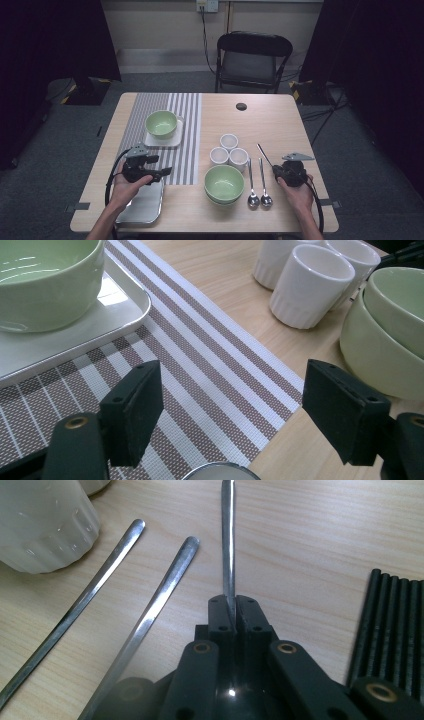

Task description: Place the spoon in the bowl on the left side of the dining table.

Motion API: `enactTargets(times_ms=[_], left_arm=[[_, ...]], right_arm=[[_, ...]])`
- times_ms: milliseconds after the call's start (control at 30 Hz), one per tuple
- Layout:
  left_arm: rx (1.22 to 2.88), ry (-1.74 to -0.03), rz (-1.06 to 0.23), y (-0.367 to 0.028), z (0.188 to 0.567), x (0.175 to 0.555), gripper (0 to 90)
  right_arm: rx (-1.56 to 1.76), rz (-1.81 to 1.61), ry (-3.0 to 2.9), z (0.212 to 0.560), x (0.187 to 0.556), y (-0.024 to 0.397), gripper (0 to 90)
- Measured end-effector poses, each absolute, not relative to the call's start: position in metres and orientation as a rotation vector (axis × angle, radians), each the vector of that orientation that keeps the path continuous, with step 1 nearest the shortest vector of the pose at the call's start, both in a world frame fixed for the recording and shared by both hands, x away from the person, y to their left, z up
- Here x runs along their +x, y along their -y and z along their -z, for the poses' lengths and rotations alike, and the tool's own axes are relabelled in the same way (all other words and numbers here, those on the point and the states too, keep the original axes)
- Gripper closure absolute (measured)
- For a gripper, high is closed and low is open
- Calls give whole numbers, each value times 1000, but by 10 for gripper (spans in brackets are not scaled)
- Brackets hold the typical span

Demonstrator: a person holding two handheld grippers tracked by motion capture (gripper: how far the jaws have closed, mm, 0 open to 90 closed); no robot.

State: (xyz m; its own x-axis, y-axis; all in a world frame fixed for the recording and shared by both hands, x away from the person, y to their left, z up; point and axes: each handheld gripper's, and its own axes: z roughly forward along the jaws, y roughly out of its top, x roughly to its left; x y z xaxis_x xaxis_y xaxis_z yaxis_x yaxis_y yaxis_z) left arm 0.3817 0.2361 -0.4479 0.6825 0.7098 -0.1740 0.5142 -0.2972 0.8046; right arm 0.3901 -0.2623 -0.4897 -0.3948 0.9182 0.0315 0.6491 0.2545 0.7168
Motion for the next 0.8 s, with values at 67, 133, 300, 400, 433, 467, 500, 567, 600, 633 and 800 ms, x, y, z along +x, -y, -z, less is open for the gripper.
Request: enactTargets(times_ms=[67,133,300,400,433,467,500,567,600,633,800], left_arm=[[1972,-948,-268,-236,448,382,243],[1971,-940,-269,-236,448,382,243],[1976,-941,-265,-234,448,381,243],[1975,-942,-266,-234,448,381,243],[1977,-939,-265,-234,448,381,243],[1976,-938,-265,-234,448,381,243],[1975,-940,-266,-234,448,381,243],[1973,-942,-271,-235,448,381,243],[1970,-942,-268,-236,448,382,243],[1974,-941,-271,-236,448,382,243],[1979,-938,-268,-234,448,381,243]], right_arm=[[1421,-933,-2138,490,390,263,865],[1420,-943,-2138,489,390,263,866],[1424,-992,-2117,485,388,265,900],[1423,-961,-2148,489,390,263,900],[1421,-966,-2160,489,390,263,900],[1420,-954,-2147,489,391,262,900],[1415,-957,-2141,489,391,262,857],[1403,-956,-2110,485,391,262,821],[1403,-956,-2110,485,391,262,821],[1410,-959,-2107,485,391,263,810],[1415,-931,-2117,490,398,264,795]])
